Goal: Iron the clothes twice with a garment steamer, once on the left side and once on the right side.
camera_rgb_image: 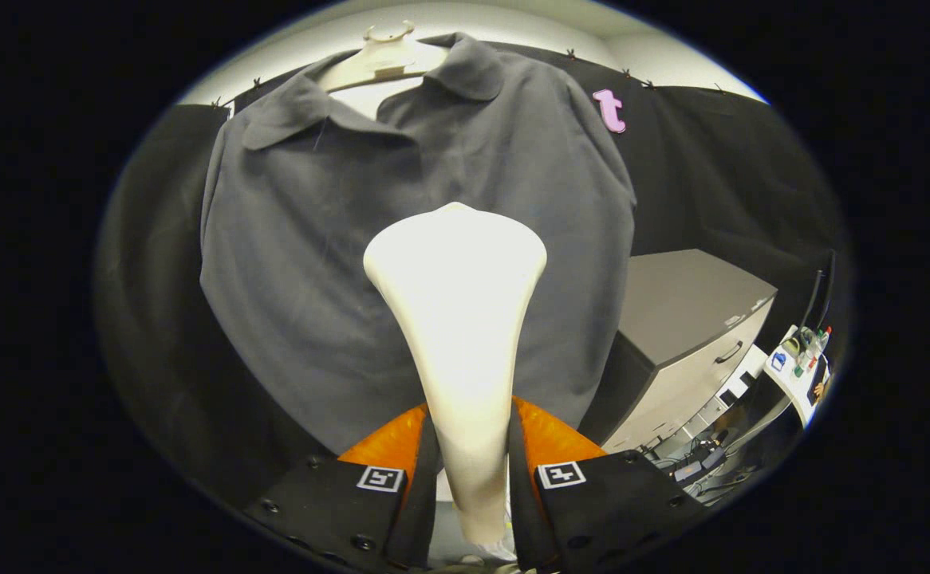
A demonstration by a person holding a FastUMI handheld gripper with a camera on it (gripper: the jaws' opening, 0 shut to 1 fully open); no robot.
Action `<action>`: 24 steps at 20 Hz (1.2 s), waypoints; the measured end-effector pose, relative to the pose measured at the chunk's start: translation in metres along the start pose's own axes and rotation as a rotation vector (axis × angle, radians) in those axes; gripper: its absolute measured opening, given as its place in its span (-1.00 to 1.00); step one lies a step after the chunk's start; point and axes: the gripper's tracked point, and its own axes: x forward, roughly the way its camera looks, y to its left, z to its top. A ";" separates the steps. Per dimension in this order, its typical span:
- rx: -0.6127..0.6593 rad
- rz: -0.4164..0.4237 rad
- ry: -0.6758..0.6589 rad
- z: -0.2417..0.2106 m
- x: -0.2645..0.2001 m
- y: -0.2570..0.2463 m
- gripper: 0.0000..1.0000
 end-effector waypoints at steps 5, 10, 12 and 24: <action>0.046 -0.048 -0.113 0.055 -0.015 -0.059 -0.06; 0.091 -0.051 -0.235 0.122 -0.042 -0.126 -0.06; 0.102 -0.048 -0.275 0.154 -0.048 -0.142 -0.06; 0.114 0.015 -0.353 0.208 -0.061 -0.260 -0.07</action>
